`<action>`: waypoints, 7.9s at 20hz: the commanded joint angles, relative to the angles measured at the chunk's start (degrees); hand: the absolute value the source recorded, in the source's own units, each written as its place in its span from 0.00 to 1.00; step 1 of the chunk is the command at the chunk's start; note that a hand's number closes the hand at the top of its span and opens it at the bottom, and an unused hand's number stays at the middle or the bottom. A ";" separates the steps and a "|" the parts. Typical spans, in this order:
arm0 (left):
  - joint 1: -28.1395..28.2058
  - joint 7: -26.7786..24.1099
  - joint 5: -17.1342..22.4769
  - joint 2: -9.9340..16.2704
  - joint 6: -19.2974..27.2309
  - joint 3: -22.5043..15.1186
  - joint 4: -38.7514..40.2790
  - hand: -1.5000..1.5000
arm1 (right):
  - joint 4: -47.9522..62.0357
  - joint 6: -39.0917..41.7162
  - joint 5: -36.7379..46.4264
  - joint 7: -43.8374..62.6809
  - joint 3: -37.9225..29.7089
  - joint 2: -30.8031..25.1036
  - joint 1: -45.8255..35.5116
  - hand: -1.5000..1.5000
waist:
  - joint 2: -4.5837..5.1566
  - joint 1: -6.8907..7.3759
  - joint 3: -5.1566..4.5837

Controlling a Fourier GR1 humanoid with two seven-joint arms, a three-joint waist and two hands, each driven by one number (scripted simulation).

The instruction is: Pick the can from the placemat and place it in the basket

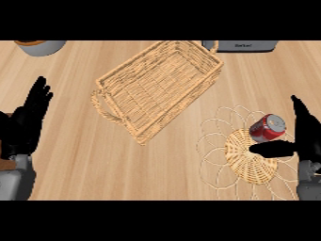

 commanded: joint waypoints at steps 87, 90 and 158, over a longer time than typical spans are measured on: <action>-11.47 1.02 -5.91 -6.01 -4.87 -2.40 6.50 0.50 | 55.72 -52.60 13.39 23.97 19.95 19.28 -69.28 1.00 | 1.29 10.82 -0.47; -11.77 1.18 -5.88 -6.75 -3.79 -1.93 7.39 0.50 | 61.20 -49.70 13.73 25.98 19.11 19.28 -73.17 1.00 | 1.31 9.83 -0.50; -6.13 -0.94 -4.24 -4.47 -5.28 1.02 3.66 0.50 | 88.95 -14.75 2.66 13.53 31.20 19.28 -74.33 1.00 | 1.63 5.86 -0.10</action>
